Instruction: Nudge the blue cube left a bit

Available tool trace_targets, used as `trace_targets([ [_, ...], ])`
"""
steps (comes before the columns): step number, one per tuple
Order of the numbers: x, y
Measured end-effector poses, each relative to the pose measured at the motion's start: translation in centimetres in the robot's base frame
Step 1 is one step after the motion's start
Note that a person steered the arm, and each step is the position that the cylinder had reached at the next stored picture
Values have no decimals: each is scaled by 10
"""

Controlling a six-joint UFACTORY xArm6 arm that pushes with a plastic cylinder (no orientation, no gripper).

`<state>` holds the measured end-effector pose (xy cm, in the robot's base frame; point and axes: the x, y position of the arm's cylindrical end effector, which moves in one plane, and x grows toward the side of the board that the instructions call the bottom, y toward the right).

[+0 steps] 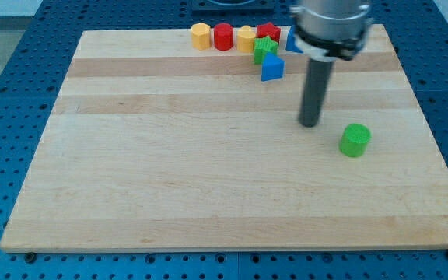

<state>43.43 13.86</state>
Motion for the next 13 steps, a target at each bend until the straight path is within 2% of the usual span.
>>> trace_targets([
  [1,30,51],
  [2,77,72],
  [3,76,71],
  [4,38,12],
  [5,30,-100],
  [6,-24,-200],
  [7,-54,-190],
  [8,-52,-89],
  [9,-70,16],
  [10,-135,99],
  [11,-223,133],
  [12,-243,128],
  [13,-223,54],
])
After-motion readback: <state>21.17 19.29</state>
